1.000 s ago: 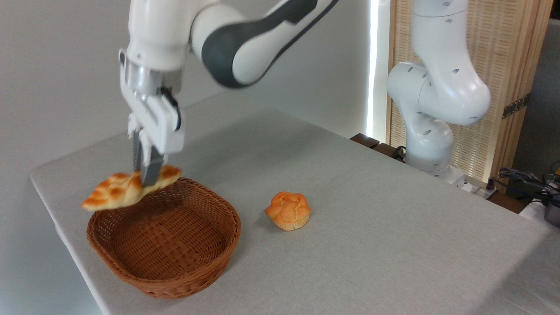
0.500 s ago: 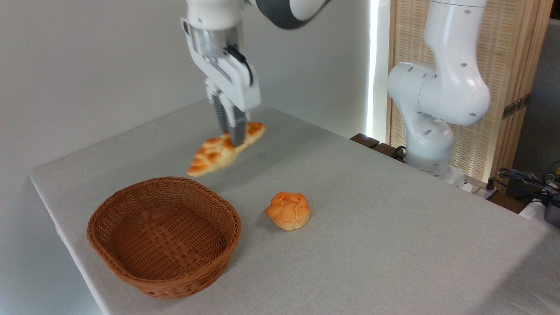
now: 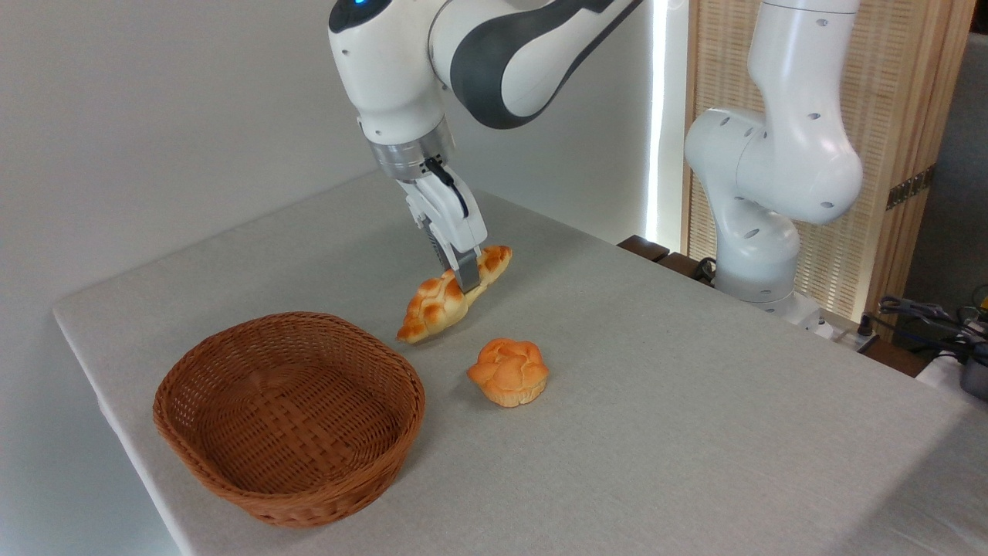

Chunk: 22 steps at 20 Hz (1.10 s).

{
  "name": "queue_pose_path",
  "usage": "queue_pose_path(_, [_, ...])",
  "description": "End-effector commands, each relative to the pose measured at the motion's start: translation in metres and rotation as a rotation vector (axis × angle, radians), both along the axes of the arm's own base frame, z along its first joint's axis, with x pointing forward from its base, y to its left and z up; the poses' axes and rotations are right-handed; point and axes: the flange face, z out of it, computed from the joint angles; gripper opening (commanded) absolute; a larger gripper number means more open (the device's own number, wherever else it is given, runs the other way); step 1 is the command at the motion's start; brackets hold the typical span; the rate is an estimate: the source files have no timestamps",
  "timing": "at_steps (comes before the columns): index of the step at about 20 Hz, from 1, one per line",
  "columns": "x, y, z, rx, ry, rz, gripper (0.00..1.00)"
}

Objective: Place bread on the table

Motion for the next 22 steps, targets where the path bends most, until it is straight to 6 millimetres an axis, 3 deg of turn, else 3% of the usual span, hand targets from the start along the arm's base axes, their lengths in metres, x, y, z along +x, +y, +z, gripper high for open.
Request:
queue_pose_path(1, [0.004, 0.001, 0.006, 0.005, -0.031, 0.001, 1.00])
queue_pose_path(6, [0.009, 0.003, 0.015, 0.000, -0.046, 0.010, 1.00])
queue_pose_path(9, [0.022, 0.002, 0.053, -0.019, -0.118, 0.010, 1.00])
queue_pose_path(12, [0.055, 0.027, 0.120, 0.020, -0.255, 0.036, 1.00])
queue_pose_path(15, [0.083, 0.055, 0.156, 0.033, -0.253, 0.072, 1.00])
queue_pose_path(18, [0.097, 0.069, 0.171, 0.060, -0.247, 0.084, 1.00])
queue_pose_path(22, [0.098, 0.116, 0.178, 0.065, -0.243, 0.163, 1.00])
